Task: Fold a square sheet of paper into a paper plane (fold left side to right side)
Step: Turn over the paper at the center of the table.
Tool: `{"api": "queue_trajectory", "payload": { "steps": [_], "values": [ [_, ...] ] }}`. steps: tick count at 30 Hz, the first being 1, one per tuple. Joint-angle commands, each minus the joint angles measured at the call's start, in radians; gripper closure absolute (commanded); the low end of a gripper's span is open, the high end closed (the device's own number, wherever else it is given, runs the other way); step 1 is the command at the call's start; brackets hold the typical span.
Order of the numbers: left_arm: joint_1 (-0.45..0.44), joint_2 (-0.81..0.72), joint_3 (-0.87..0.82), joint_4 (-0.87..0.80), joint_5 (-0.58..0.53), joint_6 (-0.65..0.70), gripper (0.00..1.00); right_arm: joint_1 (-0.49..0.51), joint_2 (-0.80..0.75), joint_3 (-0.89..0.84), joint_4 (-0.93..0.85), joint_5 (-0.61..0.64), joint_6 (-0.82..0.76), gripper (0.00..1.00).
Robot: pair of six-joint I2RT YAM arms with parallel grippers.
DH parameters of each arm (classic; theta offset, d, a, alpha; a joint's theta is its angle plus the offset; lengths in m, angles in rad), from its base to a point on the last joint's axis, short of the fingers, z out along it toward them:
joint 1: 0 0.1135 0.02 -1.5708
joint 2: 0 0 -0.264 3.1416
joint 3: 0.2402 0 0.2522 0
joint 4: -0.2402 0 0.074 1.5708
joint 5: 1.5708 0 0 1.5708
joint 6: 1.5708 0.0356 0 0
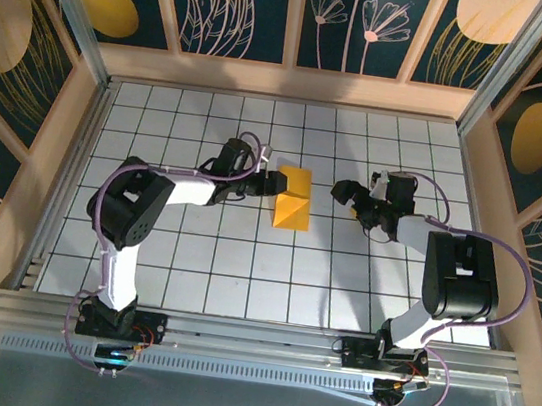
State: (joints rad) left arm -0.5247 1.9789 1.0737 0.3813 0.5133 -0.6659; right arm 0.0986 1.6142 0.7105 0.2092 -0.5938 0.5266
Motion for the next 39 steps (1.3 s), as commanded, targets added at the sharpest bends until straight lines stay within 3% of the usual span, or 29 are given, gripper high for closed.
{"api": "queue_trajectory", "payload": {
  "steps": [1, 7, 17, 20, 27, 39],
  "values": [
    [-0.011, 0.035, 0.033, -0.046, -0.014, 0.03, 0.43, -0.003, -0.01, -0.005, 0.032, -0.03, -0.001, 0.03],
    [-0.031, 0.072, 0.056, -0.073, 0.0, 0.047, 0.5, -0.002, 0.009, 0.001, 0.044, -0.059, 0.003, 0.08],
    [-0.05, 0.059, 0.04, -0.066, -0.046, 0.059, 0.92, 0.01, 0.034, 0.006, 0.068, -0.099, 0.01, 0.17],
    [-0.049, 0.01, -0.005, 0.002, -0.059, 0.03, 0.99, 0.022, 0.047, 0.007, 0.091, -0.12, 0.014, 0.21],
    [-0.05, -0.086, -0.144, 0.214, -0.052, -0.084, 1.0, 0.087, 0.091, 0.02, 0.194, -0.167, 0.036, 0.25],
    [-0.051, -0.135, -0.233, 0.307, -0.04, -0.143, 1.0, 0.204, 0.229, 0.093, 0.405, -0.179, 0.131, 0.23]
  ]
}}
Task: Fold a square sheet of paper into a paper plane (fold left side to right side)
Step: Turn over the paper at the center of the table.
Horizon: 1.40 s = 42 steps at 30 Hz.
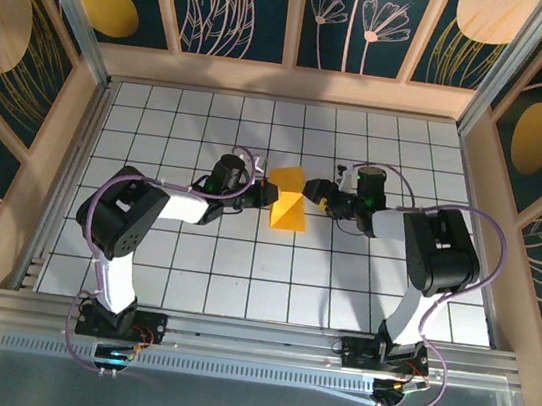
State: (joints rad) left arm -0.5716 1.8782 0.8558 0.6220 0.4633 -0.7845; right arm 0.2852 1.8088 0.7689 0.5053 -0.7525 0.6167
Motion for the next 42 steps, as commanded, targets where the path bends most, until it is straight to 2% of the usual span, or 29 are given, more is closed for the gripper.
{"api": "queue_trajectory", "payload": {
  "steps": [1, 5, 11, 23, 30, 36, 42],
  "values": [
    [-0.003, -0.034, -0.018, 0.067, 0.01, -0.025, 1.0, 0.022, 0.046, 0.042, 0.128, -0.024, 0.053, 0.23],
    [-0.002, -0.028, -0.02, 0.067, 0.013, -0.027, 1.0, 0.036, 0.096, 0.065, 0.209, -0.041, 0.118, 0.23],
    [-0.003, -0.006, -0.02, 0.071, 0.003, -0.039, 1.0, 0.058, 0.129, 0.106, 0.174, -0.038, 0.134, 0.27],
    [-0.004, 0.036, -0.037, 0.076, -0.039, -0.075, 0.98, 0.081, 0.149, 0.116, 0.107, 0.007, 0.121, 0.47],
    [-0.003, 0.034, -0.05, 0.074, -0.063, -0.077, 0.86, 0.092, 0.152, 0.135, 0.028, 0.061, 0.076, 0.58],
    [-0.003, -0.012, -0.06, 0.05, -0.104, -0.058, 0.73, 0.093, 0.144, 0.15, -0.014, 0.08, 0.056, 0.77],
    [-0.002, -0.121, -0.08, -0.034, -0.207, -0.006, 0.58, 0.093, 0.096, 0.173, -0.062, 0.097, 0.028, 0.92]
  ]
}}
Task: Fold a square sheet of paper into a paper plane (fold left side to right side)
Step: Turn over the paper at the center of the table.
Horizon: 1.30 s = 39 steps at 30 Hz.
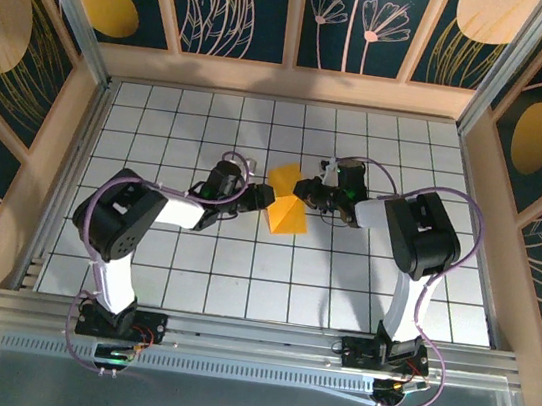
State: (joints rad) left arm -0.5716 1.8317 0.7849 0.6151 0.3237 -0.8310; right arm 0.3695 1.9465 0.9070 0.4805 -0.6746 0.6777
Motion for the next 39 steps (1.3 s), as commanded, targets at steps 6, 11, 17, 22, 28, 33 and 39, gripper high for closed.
{"api": "queue_trajectory", "payload": {
  "steps": [6, 11, 17, 22, 28, 33, 39],
  "values": [
    [0.007, -0.266, -0.041, -0.123, -0.201, 0.092, 0.4, 0.003, -0.116, 0.051, -0.051, 0.021, -0.043, 1.0],
    [0.031, -0.431, -0.08, -0.146, -0.228, 0.092, 0.16, -0.015, -0.204, 0.053, -0.01, -0.007, -0.03, 1.0],
    [0.117, -0.558, -0.095, -0.141, -0.065, 0.065, 0.01, -0.058, -0.326, 0.052, 0.125, -0.074, 0.049, 1.0],
    [0.134, -0.554, -0.083, 0.033, 0.17, -0.028, 0.03, -0.092, -0.38, 0.057, 0.346, -0.157, 0.213, 1.0],
    [0.128, -0.411, -0.015, 0.261, 0.378, -0.197, 0.05, -0.09, -0.386, 0.088, 0.447, -0.206, 0.34, 1.0],
    [0.072, -0.293, 0.069, 0.317, 0.421, -0.213, 0.04, -0.086, -0.365, 0.089, 0.516, -0.235, 0.423, 1.0],
    [0.035, -0.18, 0.134, 0.417, 0.417, -0.294, 0.08, -0.078, -0.354, 0.073, 0.54, -0.236, 0.453, 1.0]
  ]
}}
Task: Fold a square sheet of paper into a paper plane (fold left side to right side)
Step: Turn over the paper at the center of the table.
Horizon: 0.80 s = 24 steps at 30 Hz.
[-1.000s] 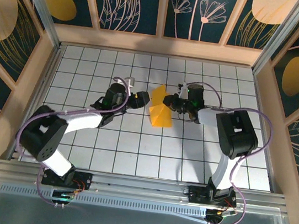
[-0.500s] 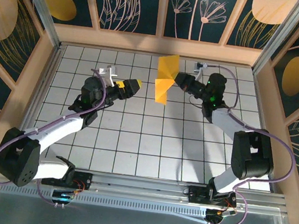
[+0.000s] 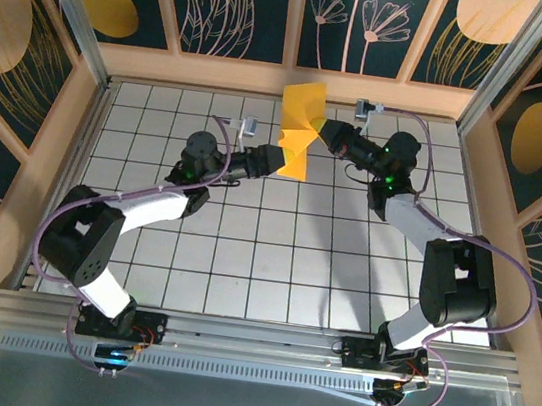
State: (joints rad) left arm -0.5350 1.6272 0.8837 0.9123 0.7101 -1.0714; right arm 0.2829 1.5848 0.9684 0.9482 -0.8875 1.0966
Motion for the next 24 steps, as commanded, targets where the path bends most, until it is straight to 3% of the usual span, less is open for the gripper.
{"api": "queue_trajectory", "payload": {
  "steps": [1, 8, 14, 20, 24],
  "values": [
    [-0.001, 0.032, 0.038, 0.13, 0.023, -0.059, 0.11, 0.007, 0.005, 0.006, 0.068, -0.02, 0.032, 1.0],
    [-0.002, 0.045, 0.037, 0.158, -0.006, -0.072, 0.34, 0.006, -0.001, -0.013, 0.027, -0.004, -0.001, 1.0],
    [-0.002, 0.054, 0.028, 0.161, -0.012, -0.076, 0.65, 0.006, -0.007, -0.023, -0.015, 0.007, -0.032, 0.96],
    [-0.002, 0.029, 0.018, 0.103, -0.028, -0.037, 0.86, -0.007, -0.068, -0.027, -0.174, 0.06, -0.15, 0.77],
    [-0.002, -0.006, 0.013, -0.023, -0.047, 0.033, 0.97, -0.022, -0.134, -0.019, -0.369, 0.138, -0.3, 0.6]
  ]
}}
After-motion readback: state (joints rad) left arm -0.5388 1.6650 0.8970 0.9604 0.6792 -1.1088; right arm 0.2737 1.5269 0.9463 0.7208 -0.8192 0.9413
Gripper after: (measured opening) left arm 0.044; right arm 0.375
